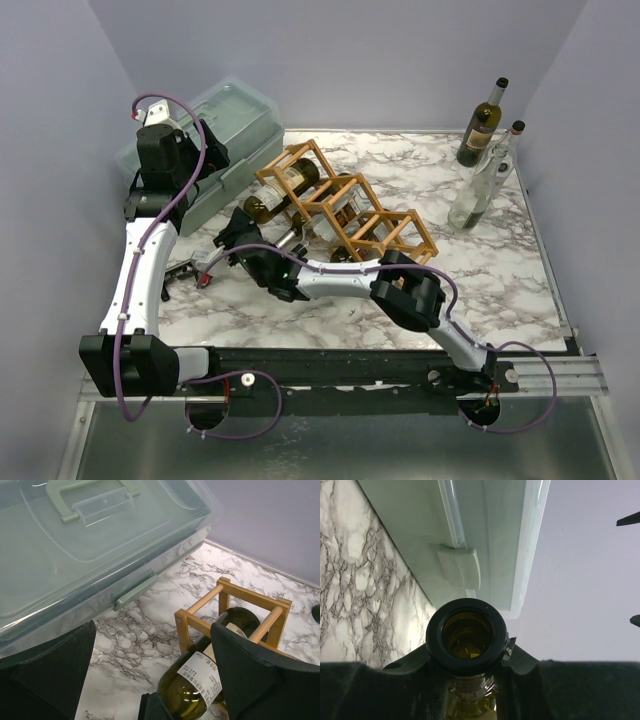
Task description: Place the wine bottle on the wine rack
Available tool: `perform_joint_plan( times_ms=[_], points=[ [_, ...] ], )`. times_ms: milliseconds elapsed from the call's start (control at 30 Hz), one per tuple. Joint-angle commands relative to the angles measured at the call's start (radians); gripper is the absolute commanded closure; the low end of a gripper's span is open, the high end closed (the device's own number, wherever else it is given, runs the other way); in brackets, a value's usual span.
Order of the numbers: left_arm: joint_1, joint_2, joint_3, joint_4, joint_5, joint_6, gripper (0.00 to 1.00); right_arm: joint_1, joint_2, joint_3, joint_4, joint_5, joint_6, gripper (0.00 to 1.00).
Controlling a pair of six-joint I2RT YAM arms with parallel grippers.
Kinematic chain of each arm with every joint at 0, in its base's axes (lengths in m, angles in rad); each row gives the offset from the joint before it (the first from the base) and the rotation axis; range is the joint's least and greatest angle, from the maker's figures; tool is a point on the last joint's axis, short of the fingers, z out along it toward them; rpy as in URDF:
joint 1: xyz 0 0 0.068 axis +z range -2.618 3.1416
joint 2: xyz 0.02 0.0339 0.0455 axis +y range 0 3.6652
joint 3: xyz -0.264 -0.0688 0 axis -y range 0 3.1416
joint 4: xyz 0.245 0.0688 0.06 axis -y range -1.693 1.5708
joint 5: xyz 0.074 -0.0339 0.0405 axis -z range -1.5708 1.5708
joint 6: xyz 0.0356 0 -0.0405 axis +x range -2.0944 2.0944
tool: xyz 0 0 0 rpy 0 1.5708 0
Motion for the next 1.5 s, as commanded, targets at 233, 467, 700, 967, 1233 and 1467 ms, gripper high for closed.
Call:
perform_joint_plan(
  times_ms=[233,467,700,967,1233,1467],
  points=[
    [0.003,-0.003,0.012,0.012,0.018,-0.008,0.02,-0.045,-0.024,-0.056,0.139,0.012,-0.121,1.0],
    [0.004,-0.002,0.013,0.012,0.021,-0.008,0.02,-0.074,-0.021,-0.068,0.162,0.007,-0.122,0.99],
    [0.005,0.002,0.014,0.012,0.026,-0.009,0.02,-0.099,-0.007,-0.079,0.221,0.004,-0.135,0.99],
    [0.007,0.008,0.014,0.01,0.027,-0.009,0.02,-0.121,0.002,-0.077,0.205,-0.014,-0.09,0.99],
    [0.009,0.009,0.016,0.013,0.038,-0.014,0.02,-0.137,0.015,-0.099,0.211,-0.035,-0.082,0.77],
    [0.009,0.009,0.016,0.012,0.038,-0.014,0.02,-0.129,0.009,-0.121,0.217,-0.049,-0.087,0.5]
  ],
)
